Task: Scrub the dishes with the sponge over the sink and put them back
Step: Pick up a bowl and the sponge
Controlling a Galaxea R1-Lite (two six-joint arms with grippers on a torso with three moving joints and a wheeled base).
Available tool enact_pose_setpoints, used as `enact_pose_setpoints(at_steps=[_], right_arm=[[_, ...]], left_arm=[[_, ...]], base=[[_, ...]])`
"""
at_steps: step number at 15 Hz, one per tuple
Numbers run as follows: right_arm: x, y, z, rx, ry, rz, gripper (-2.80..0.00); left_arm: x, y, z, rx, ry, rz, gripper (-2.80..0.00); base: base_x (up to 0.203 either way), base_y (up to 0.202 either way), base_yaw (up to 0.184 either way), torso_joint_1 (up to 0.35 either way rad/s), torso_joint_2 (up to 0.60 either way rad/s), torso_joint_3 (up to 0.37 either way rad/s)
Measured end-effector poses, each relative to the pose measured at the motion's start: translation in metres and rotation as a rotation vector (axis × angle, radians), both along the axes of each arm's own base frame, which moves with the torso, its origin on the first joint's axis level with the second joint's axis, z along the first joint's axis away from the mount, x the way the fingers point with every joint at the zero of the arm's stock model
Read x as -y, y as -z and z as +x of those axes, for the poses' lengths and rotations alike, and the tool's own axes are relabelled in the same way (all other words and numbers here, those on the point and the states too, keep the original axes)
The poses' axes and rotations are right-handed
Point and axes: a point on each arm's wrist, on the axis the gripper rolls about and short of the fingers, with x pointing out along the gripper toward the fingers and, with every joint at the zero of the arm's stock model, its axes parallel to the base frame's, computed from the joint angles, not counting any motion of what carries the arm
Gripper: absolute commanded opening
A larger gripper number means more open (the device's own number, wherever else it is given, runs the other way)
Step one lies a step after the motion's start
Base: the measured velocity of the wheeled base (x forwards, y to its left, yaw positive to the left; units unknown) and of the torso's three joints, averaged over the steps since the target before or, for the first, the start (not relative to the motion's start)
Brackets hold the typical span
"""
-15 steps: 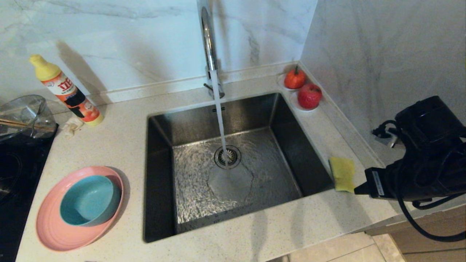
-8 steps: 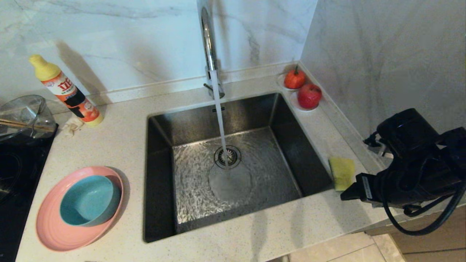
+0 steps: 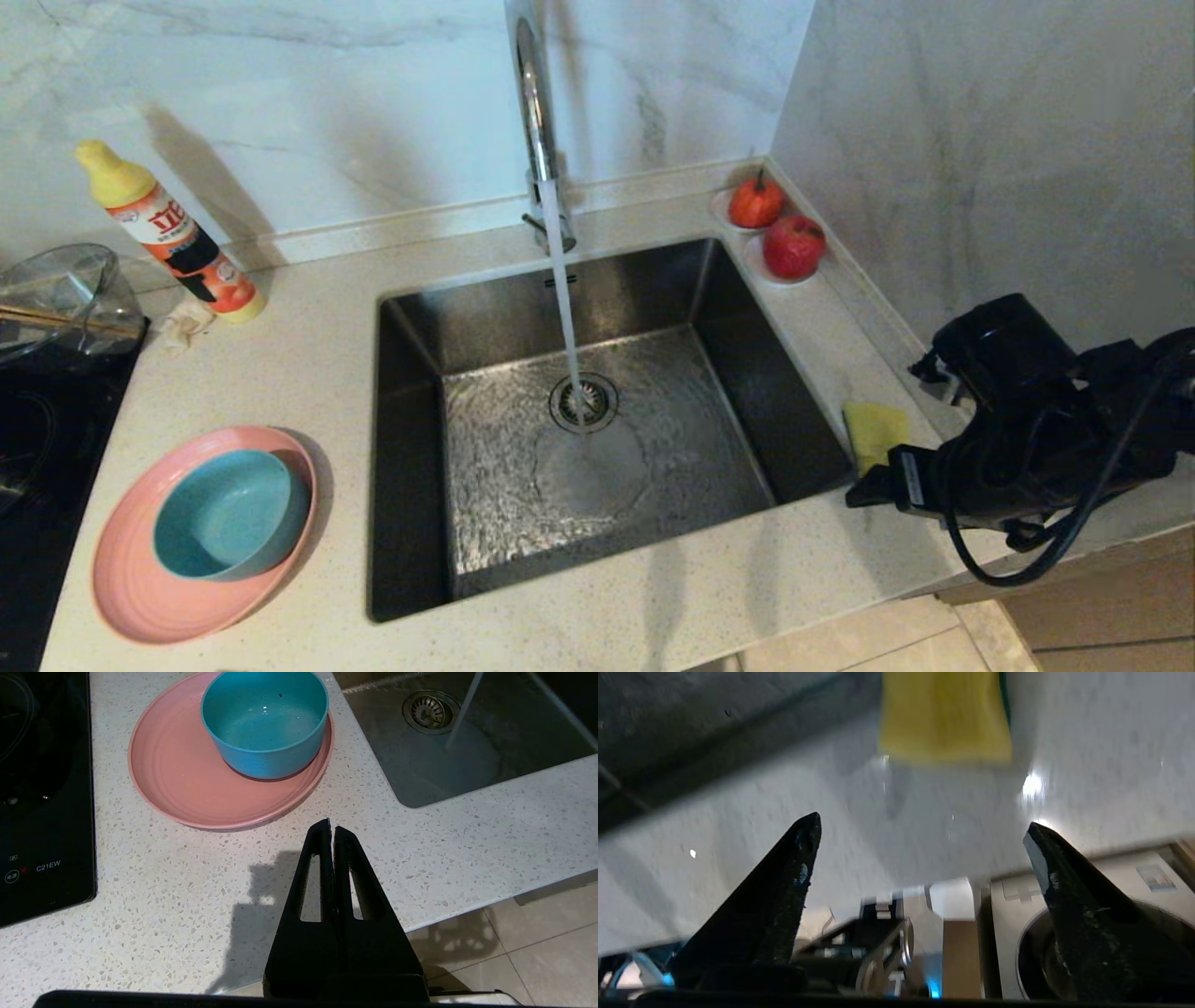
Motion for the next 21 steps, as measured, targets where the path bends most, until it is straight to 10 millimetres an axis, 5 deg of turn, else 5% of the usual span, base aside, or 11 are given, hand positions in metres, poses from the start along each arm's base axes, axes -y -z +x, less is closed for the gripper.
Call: enact_pose_setpoints(at_steps=[7, 21], right_arm=[[0.007, 0.008, 0.023, 0.077, -0.030, -0.036, 0.00], [0.003, 0.008, 0.025, 0.107, -0.088, -0.157, 0.00]], left_arm=[[0.000, 0.000, 0.000, 0.000, 0.000, 0.000, -2.80], [0.000, 0.000, 0.000, 0.000, 0.001, 0.000, -2.80]], base=[[0.000, 0.000, 0.000, 0.000, 0.00, 0.000], [0.000, 0.000, 0.000, 0.000, 0.00, 0.000]])
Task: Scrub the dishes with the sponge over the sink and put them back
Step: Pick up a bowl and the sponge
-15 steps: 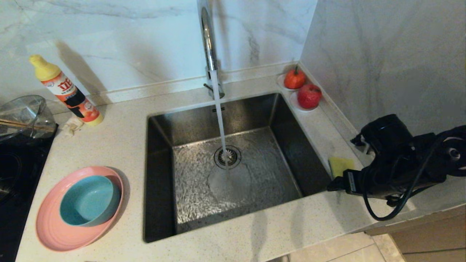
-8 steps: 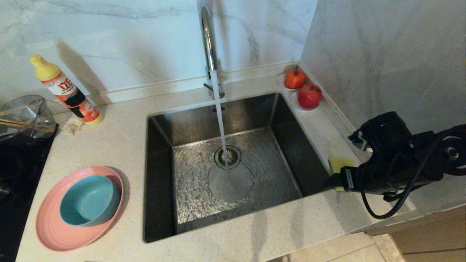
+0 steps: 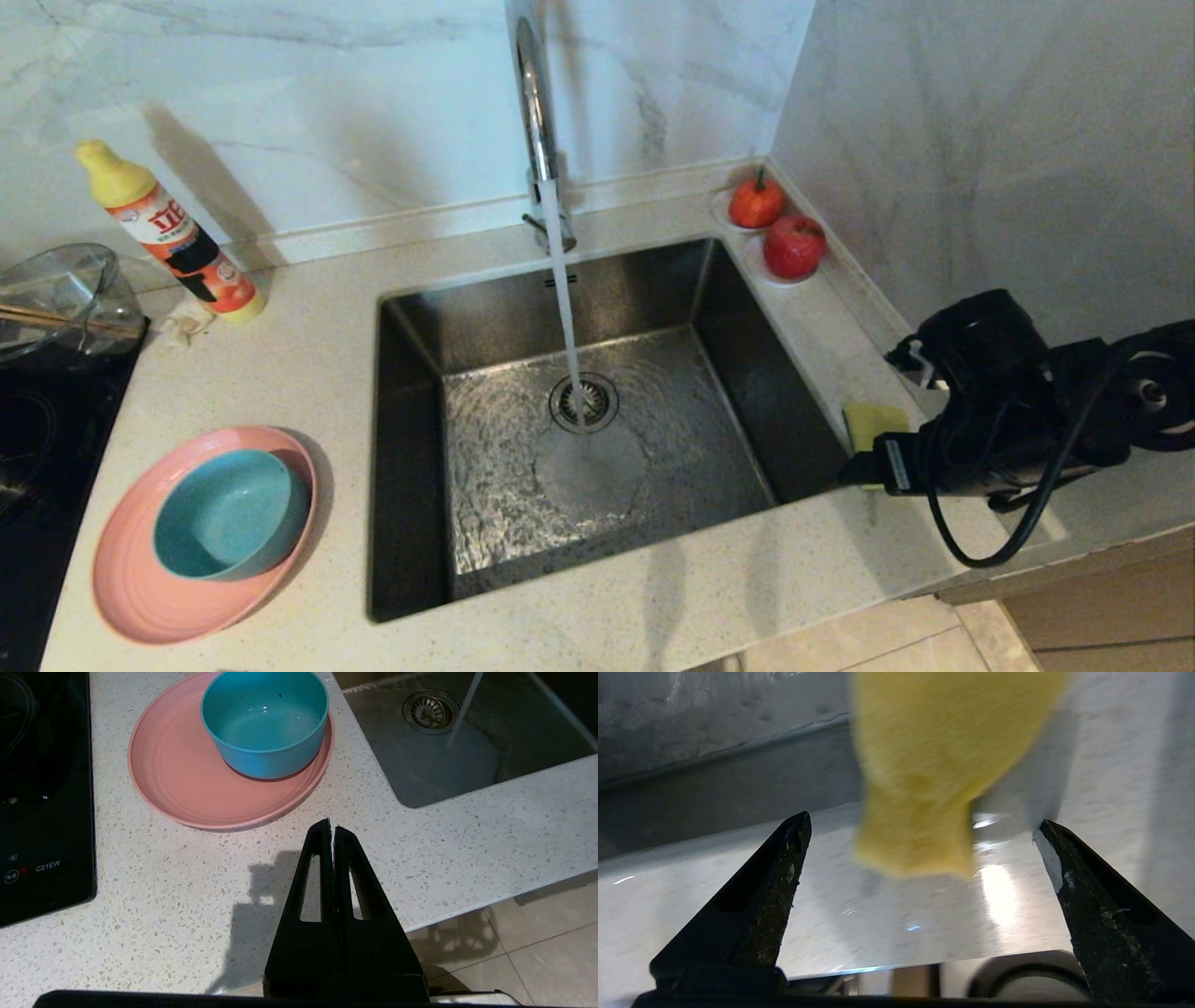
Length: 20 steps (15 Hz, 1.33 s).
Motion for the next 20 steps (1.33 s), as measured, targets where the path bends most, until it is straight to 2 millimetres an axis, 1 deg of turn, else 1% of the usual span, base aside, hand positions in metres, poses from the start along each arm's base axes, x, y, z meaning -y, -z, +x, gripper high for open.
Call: enact_pose_setpoints(at_steps=[6, 11, 19, 20], right_arm=[[-0.004, 0.002, 0.002, 0.000, -0.006, -0.007, 0.00], [-0.007, -0.005, 0.010, 0.028, -0.005, 0.005, 0.00], [-0.011, -0.003, 0.017, 0.035, 0.004, -0.008, 0.00], [-0.011, -0.003, 0.017, 0.035, 0.004, -0.008, -2.80]], left_arm=[[0.000, 0.000, 0.000, 0.000, -0.001, 0.000, -2.80], [0.000, 0.000, 0.000, 0.000, 0.000, 0.000, -2.80], [0.000, 0.000, 0.000, 0.000, -0.001, 0.000, -2.80], [0.000, 0.000, 0.000, 0.000, 0.000, 0.000, -2.80]], base=[[0.000, 0.000, 0.000, 0.000, 0.00, 0.000], [0.000, 0.000, 0.000, 0.000, 0.00, 0.000], [0.000, 0.000, 0.000, 0.000, 0.00, 0.000], [0.000, 0.000, 0.000, 0.000, 0.00, 0.000]])
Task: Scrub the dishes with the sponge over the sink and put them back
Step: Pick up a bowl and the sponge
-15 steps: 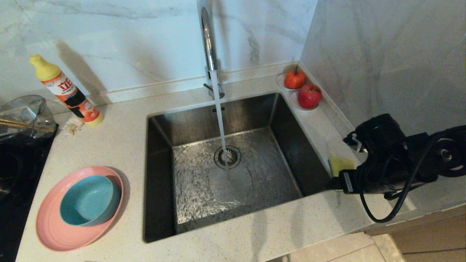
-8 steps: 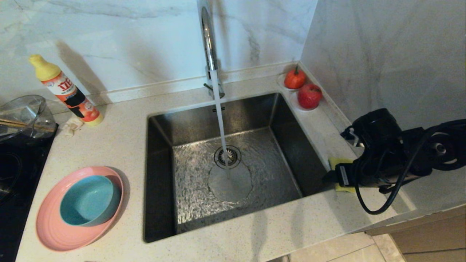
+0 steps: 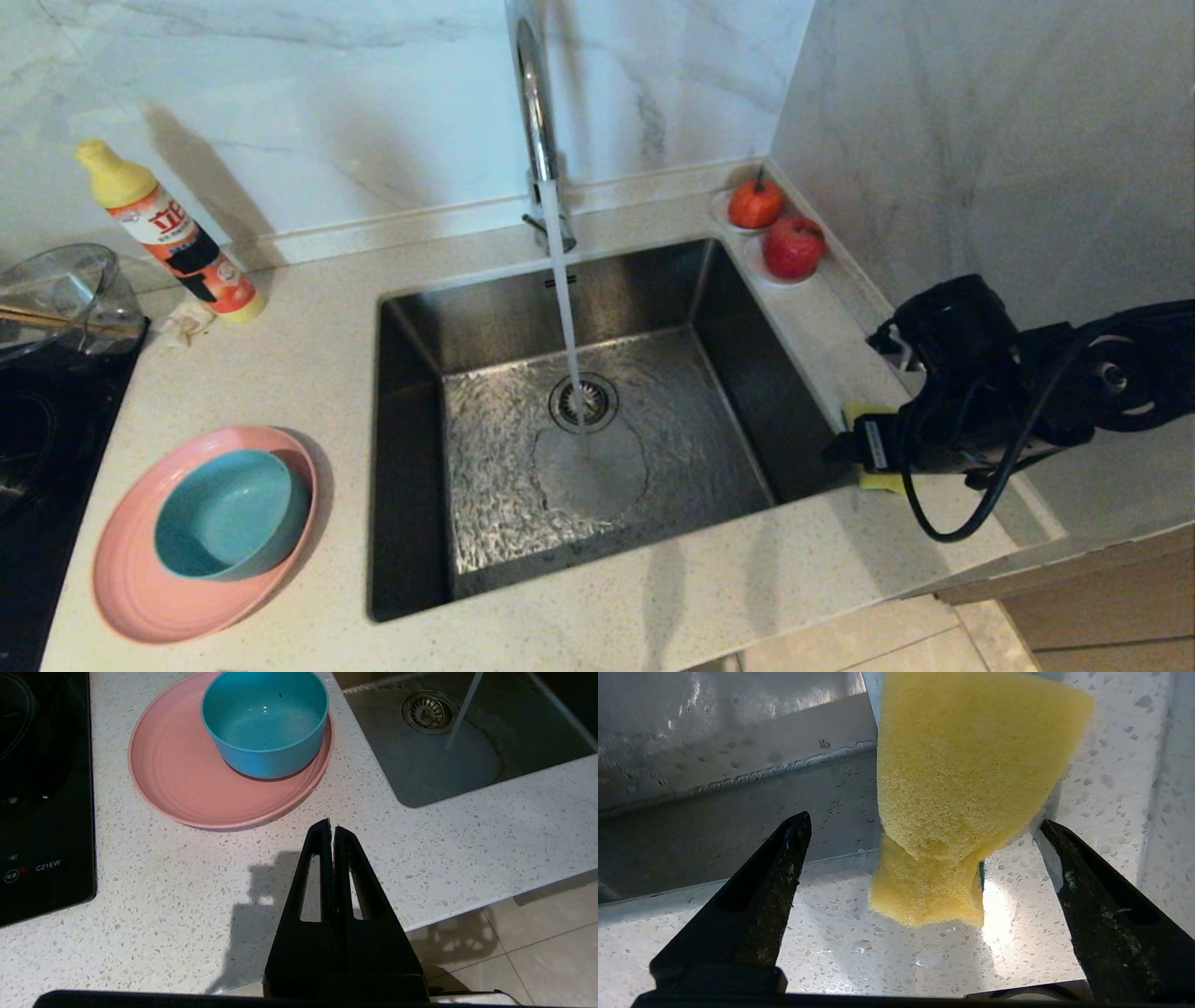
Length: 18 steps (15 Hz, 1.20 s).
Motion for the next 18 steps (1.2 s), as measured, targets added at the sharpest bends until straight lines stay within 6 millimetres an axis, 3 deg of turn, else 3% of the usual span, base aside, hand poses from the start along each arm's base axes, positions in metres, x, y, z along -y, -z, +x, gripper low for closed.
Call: enact_pose_setpoints(at_steps=[11, 18], right_arm=[[0.000, 0.000, 0.002, -0.005, 0.006, 0.004, -2.80], [0.004, -0.016, -0.008, 0.030, 0.012, -0.009, -2.80]], left_arm=[[0.000, 0.000, 0.000, 0.001, 0.000, 0.000, -2.80], [0.000, 0.000, 0.000, 0.000, 0.000, 0.000, -2.80]], base=[[0.000, 0.000, 0.000, 0.000, 0.00, 0.000], [0.000, 0.000, 0.000, 0.000, 0.00, 0.000]])
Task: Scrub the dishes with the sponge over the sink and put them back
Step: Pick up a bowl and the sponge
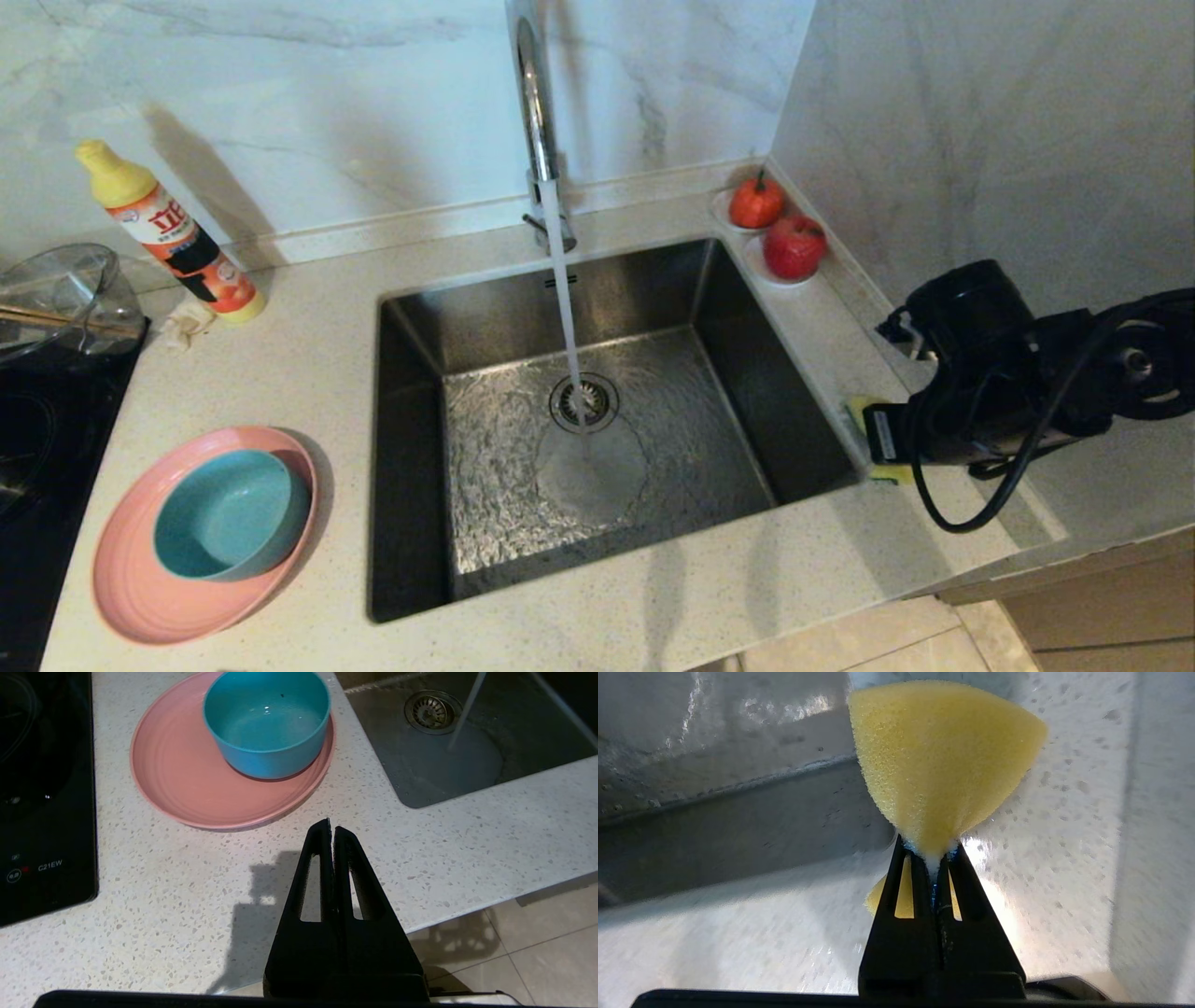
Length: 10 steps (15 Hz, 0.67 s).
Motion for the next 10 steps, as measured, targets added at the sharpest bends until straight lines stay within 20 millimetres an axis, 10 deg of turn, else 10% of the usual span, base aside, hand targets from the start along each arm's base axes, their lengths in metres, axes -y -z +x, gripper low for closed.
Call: enact_pose_setpoints(at_steps=[10], right_arm=[[-0.019, -0.079, -0.129, 0.094, -0.423, 0.086, -2.80]], left_arm=[[0.000, 0.000, 0.000, 0.000, 0.000, 0.000, -2.80]], base=[[0.000, 0.000, 0.000, 0.000, 0.00, 0.000]])
